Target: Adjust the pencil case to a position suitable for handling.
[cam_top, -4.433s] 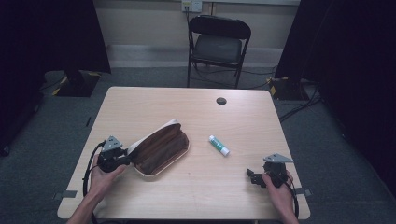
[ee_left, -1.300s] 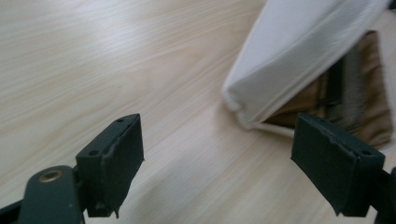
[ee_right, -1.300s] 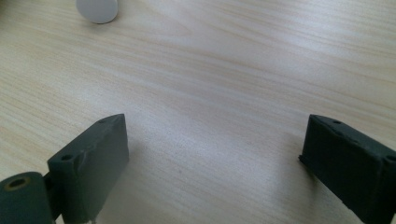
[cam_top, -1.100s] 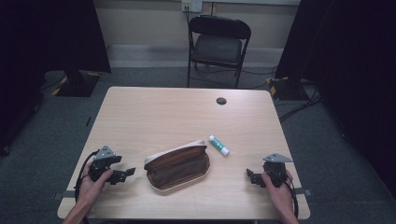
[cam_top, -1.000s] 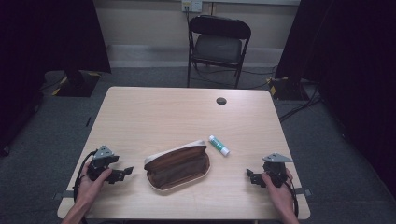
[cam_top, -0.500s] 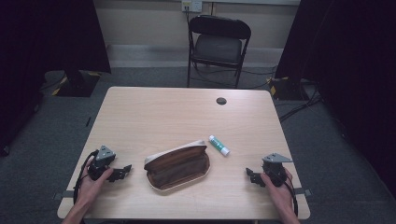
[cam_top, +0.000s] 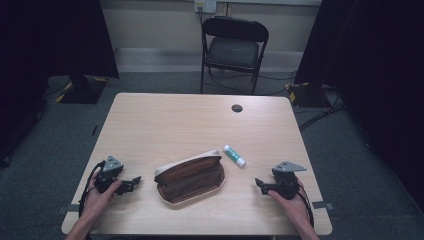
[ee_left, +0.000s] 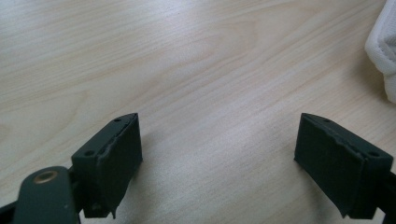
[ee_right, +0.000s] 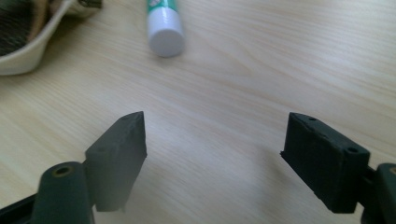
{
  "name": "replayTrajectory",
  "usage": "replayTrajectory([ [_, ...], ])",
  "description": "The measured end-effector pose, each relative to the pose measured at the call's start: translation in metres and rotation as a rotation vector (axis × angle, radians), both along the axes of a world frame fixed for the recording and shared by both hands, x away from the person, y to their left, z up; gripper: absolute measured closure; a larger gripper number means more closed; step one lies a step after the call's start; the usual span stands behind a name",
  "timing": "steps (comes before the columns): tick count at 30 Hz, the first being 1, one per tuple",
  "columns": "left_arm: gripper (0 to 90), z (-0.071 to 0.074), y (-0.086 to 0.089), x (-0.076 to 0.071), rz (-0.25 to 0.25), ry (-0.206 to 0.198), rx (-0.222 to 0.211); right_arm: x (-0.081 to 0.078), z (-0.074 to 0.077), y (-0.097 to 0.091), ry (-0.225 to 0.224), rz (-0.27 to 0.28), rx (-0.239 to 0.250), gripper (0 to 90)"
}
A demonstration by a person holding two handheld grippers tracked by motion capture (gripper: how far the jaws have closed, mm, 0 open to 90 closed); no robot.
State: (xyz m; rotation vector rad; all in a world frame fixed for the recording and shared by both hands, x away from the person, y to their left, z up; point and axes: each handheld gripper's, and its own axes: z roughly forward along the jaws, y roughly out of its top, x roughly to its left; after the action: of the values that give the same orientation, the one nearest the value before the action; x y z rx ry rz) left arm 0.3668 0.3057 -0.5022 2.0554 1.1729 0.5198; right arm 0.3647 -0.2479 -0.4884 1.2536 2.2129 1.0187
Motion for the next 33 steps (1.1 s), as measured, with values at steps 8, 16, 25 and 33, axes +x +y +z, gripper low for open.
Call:
replayTrajectory([
  [8,14.5,0.000,0.000,0.000,0.002,0.000,0.000,0.001,0.014,0.016,0.023,0.110,0.030,32.8],
  [16,14.5,0.000,0.000,0.000,0.005,0.000,0.000,0.017,0.032,0.030,0.026,0.145,0.068,42.3],
  [25,14.5,0.000,0.000,0.000,0.005,0.000,0.000,0.047,0.028,0.052,0.039,0.164,0.037,45.5],
  [33,14.5,0.000,0.000,0.000,0.006,0.001,0.001,0.074,0.019,0.064,0.020,0.152,0.008,49.0],
])
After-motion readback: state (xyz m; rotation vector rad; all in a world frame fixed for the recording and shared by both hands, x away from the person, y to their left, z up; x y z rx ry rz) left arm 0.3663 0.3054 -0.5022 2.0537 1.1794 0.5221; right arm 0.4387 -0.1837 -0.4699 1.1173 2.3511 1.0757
